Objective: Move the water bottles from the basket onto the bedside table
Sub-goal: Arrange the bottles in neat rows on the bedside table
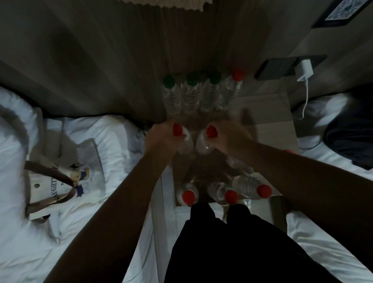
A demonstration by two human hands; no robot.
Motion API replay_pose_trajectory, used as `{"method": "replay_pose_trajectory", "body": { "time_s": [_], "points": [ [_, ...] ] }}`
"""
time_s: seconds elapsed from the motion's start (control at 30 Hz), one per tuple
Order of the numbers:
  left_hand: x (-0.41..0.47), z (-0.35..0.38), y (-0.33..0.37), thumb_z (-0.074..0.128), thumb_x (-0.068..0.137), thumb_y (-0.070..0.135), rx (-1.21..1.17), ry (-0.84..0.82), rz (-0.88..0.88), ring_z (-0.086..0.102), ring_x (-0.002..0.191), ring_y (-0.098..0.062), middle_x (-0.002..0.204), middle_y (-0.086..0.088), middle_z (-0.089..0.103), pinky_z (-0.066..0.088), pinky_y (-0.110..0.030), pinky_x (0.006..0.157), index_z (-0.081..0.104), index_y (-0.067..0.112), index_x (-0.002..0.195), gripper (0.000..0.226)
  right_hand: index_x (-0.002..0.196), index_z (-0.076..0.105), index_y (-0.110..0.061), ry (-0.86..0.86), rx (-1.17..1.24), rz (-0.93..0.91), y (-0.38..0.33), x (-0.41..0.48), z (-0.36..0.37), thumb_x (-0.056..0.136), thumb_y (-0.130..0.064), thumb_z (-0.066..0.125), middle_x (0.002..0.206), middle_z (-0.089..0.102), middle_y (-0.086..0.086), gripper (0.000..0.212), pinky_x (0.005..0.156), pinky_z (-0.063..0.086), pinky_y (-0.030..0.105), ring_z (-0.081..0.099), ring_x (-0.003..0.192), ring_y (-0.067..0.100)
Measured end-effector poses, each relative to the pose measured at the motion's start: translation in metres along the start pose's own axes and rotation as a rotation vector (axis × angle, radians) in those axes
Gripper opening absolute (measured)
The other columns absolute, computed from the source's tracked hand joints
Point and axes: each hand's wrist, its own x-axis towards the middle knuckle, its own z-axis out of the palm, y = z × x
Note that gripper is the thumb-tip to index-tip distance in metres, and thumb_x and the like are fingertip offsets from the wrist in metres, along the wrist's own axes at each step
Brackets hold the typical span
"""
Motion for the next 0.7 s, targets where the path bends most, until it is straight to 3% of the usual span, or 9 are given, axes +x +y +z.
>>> {"method": "replay_pose_trajectory", "body": {
  "time_s": [0.4, 0.7],
  "points": [
    [0.059, -0.02, 0.007, 0.059, 0.086, 0.036, 0.089, 0.001, 0.053, 0.066, 0.083, -0.026, 0.087, -0.01, 0.069, 0.054, -0.041, 0.08, 0.059, 0.014, 0.089, 0.023, 0.086, 0.058, -0.02, 0.065, 0.04, 0.043, -0.021, 0.06, -0.014, 0.085, -0.034, 0.061, 0.082, 0.061, -0.001, 0.015, 0.061, 0.039, 0.026, 0.059, 0.076, 0.016],
    [0.077, -0.02, 0.009, 0.061, 0.087, 0.036, 0.059, -0.019, 0.085, 0.065, 0.094, -0.026, 0.1, -0.01, 0.067, 0.053, -0.044, 0.086, 0.053, 0.017, 0.111, 0.032, 0.076, 0.059, -0.014, 0.079, 0.113, 0.064, -0.034, 0.082, -0.02, 0.087, -0.026, 0.058, 0.07, 0.058, 0.0, 0.016, 0.048, 0.033, 0.022, 0.058, 0.066, 0.016]
  ]
}}
